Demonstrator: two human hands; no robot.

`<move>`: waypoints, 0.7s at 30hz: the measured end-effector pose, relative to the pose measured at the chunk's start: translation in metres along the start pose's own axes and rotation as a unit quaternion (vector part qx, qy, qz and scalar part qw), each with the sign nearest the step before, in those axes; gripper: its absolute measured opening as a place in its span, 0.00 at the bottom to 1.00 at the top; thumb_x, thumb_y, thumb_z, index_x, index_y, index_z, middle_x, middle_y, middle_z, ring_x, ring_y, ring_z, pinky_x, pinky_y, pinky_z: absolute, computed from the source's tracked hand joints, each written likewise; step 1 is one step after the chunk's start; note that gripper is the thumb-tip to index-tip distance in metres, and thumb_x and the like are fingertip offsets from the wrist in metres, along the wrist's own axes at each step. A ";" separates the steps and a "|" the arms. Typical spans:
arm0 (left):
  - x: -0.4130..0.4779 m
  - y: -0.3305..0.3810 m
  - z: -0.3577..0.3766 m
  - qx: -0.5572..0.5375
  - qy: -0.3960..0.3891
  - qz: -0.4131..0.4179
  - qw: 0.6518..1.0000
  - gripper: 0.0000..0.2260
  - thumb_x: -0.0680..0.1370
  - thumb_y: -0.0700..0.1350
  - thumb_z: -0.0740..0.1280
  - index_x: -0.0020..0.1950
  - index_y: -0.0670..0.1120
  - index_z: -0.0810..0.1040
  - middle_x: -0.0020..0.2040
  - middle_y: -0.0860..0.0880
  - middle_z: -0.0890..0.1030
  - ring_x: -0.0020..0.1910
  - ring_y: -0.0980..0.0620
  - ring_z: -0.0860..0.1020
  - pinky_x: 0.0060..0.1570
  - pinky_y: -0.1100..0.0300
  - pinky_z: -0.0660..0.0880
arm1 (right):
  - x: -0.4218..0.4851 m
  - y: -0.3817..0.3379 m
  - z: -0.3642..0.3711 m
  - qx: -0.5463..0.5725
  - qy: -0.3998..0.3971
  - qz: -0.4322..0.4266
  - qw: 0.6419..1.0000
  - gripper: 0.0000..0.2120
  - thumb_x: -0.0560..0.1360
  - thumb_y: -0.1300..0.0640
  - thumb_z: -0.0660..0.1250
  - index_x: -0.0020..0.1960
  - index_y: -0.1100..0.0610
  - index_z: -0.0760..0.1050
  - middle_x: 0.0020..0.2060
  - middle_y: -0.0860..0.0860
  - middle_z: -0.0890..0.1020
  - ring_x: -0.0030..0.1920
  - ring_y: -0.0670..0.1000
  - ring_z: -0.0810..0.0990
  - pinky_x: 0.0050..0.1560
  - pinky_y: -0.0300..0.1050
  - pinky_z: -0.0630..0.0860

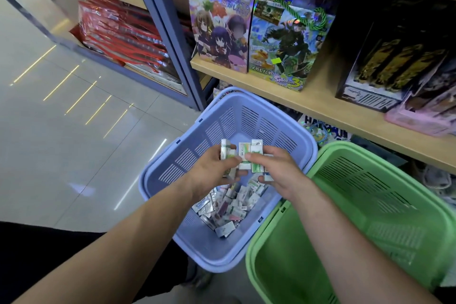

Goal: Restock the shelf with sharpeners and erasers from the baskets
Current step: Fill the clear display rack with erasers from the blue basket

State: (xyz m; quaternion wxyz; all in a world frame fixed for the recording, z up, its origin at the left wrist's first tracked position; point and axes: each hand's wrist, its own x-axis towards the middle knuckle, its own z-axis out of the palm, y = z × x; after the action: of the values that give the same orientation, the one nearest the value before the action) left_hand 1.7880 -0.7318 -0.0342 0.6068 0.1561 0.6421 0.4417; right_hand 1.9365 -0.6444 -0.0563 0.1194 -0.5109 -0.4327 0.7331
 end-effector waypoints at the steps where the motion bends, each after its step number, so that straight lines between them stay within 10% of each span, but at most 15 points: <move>1: 0.001 0.000 -0.001 0.009 0.004 0.001 1.000 0.08 0.83 0.41 0.66 0.62 0.44 0.76 0.55 0.42 0.85 0.51 0.44 0.86 0.49 0.54 0.83 | 0.001 0.000 -0.002 0.002 0.002 -0.002 1.000 0.10 0.72 0.53 0.77 0.53 0.51 0.84 0.49 0.48 0.87 0.48 0.48 0.83 0.41 0.45 0.76; 8: 0.012 -0.001 -0.002 -0.056 0.068 -0.012 0.996 0.04 0.82 0.41 0.68 0.52 0.41 0.81 0.46 0.43 0.86 0.43 0.48 0.85 0.44 0.59 0.82 | 0.006 -0.001 -0.006 0.006 -0.015 -0.005 1.000 0.09 0.74 0.54 0.76 0.54 0.53 0.84 0.43 0.46 0.87 0.37 0.43 0.82 0.40 0.45 0.75; 14: 0.015 0.000 0.000 -0.104 0.029 -0.026 0.994 0.07 0.79 0.44 0.73 0.55 0.44 0.83 0.47 0.47 0.85 0.52 0.46 0.83 0.60 0.48 0.80 | 0.007 0.000 -0.005 -0.017 -0.035 -0.035 0.999 0.08 0.74 0.54 0.76 0.54 0.51 0.84 0.46 0.47 0.87 0.43 0.45 0.84 0.40 0.44 0.77; 21: 0.021 -0.007 -0.002 -0.104 0.044 -0.032 0.993 0.17 0.78 0.42 0.73 0.64 0.38 0.78 0.48 0.45 0.84 0.46 0.49 0.83 0.48 0.55 0.80 | 0.009 -0.002 -0.003 -0.002 -0.089 -0.054 0.995 0.07 0.77 0.61 0.72 0.53 0.53 0.84 0.48 0.51 0.87 0.47 0.50 0.85 0.42 0.44 0.79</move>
State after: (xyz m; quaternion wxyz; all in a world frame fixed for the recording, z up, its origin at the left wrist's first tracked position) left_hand 1.7843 -0.7208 -0.0533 0.6046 0.0522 0.6233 0.4931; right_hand 1.9341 -0.6362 -0.0606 0.1189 -0.4198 -0.4697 0.7674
